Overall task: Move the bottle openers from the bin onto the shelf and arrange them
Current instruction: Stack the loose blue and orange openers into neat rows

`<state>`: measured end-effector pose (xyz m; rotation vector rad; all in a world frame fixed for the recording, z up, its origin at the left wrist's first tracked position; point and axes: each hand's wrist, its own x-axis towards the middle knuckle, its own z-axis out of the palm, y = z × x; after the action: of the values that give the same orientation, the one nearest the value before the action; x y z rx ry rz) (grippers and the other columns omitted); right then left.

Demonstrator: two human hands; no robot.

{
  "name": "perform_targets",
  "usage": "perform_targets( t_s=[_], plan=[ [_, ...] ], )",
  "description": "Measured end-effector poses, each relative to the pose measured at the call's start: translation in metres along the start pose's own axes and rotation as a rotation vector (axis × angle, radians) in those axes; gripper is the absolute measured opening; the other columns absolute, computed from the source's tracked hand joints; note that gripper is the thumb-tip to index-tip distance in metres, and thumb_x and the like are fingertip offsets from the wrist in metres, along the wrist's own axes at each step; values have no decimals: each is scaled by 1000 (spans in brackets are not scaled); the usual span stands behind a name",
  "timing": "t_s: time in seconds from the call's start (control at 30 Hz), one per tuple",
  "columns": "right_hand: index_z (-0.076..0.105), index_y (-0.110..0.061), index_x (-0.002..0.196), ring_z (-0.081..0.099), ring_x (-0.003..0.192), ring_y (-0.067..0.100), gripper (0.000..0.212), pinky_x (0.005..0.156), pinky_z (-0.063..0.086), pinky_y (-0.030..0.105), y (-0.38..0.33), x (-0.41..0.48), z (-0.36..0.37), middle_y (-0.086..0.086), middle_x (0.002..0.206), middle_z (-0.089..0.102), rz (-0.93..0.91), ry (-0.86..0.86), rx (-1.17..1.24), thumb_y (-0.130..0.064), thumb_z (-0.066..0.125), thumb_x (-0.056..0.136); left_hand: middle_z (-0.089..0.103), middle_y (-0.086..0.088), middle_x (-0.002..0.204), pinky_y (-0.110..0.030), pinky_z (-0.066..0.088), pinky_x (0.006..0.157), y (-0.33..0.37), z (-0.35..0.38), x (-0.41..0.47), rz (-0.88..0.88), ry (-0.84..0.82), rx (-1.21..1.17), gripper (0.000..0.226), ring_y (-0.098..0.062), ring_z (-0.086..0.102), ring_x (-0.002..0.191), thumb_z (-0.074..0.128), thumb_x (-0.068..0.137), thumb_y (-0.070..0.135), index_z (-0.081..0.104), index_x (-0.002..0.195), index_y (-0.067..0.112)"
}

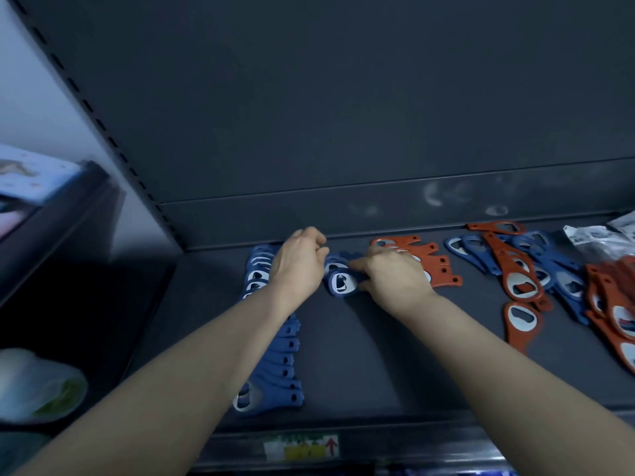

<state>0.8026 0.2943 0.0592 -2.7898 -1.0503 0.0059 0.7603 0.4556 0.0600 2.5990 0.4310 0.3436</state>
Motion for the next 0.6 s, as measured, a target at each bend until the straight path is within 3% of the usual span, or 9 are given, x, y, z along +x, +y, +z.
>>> perform_targets(
  t_s=[0.13, 0.2, 0.27, 0.43, 0.6],
  plan=[
    [59, -32, 124, 50, 116, 25, 38, 87, 41, 35, 16, -17, -1, -1, 121, 57, 50, 96, 1, -24, 61, 87, 61, 0, 111, -32, 49, 84, 26, 9, 3, 40, -25, -34, 20, -18, 59, 100, 52, 95, 18, 60, 114, 18],
    [64, -32, 117, 51, 110, 25, 33, 84, 39, 35, 36, -31, -4, -2, 114, 61, 113, 176, -41, -21, 58, 88, 61, 3, 106, -27, 47, 79, 46, 18, 3, 77, -56, -46, 19, -14, 59, 95, 53, 94, 16, 60, 111, 20],
    [65, -30, 115, 50, 109, 25, 32, 82, 37, 36, 63, -46, -10, -2, 111, 62, 194, 199, -123, -18, 55, 87, 63, 4, 103, -28, 47, 83, 71, 29, 5, 136, -101, -44, 17, -15, 60, 97, 54, 92, 15, 62, 107, 22],
    [49, -28, 133, 36, 132, 20, 47, 94, 32, 37, 133, -76, -24, -7, 139, 49, 368, 115, -206, -15, 45, 89, 64, 5, 112, -31, 44, 88, 137, 64, 12, 245, -204, 49, 20, -18, 54, 110, 52, 94, 20, 63, 109, 26],
    [54, -30, 125, 44, 120, 23, 38, 88, 35, 38, 183, -93, -36, -6, 128, 55, 470, 0, -257, -21, 42, 90, 62, -5, 124, -34, 41, 88, 185, 104, 35, 260, -293, 270, 28, -29, 46, 117, 50, 95, 20, 57, 123, 19]
  ],
)
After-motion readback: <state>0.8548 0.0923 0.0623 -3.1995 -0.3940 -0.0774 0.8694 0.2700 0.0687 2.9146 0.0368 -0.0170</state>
